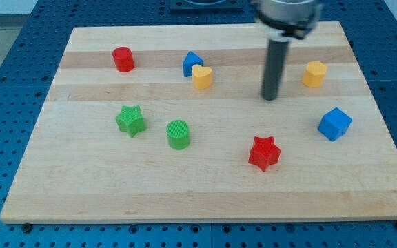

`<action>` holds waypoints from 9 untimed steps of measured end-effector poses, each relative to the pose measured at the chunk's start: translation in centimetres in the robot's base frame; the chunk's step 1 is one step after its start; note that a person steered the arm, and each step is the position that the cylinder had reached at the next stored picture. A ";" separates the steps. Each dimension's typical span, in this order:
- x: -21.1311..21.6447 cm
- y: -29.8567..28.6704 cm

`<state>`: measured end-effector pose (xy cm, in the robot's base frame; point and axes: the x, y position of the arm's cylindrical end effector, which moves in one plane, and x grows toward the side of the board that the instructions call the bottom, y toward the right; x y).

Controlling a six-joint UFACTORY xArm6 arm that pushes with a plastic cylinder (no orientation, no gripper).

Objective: Move the yellow hexagon into the yellow heart

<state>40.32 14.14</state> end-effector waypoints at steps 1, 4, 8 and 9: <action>0.1 8.6; -2.5 9.9; -6.9 9.2; -5.3 0.5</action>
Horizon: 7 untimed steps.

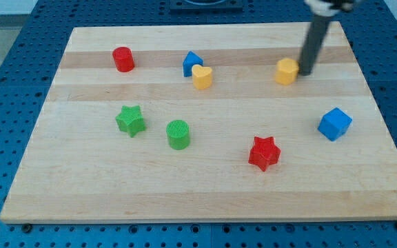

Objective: Move the yellow hexagon into the yellow heart

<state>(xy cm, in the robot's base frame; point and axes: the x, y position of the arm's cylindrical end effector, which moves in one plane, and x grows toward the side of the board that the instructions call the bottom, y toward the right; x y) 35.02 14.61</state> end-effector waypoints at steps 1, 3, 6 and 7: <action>1.4 -7.5; 1.4 -4.9; 2.8 -9.5; 2.0 -9.8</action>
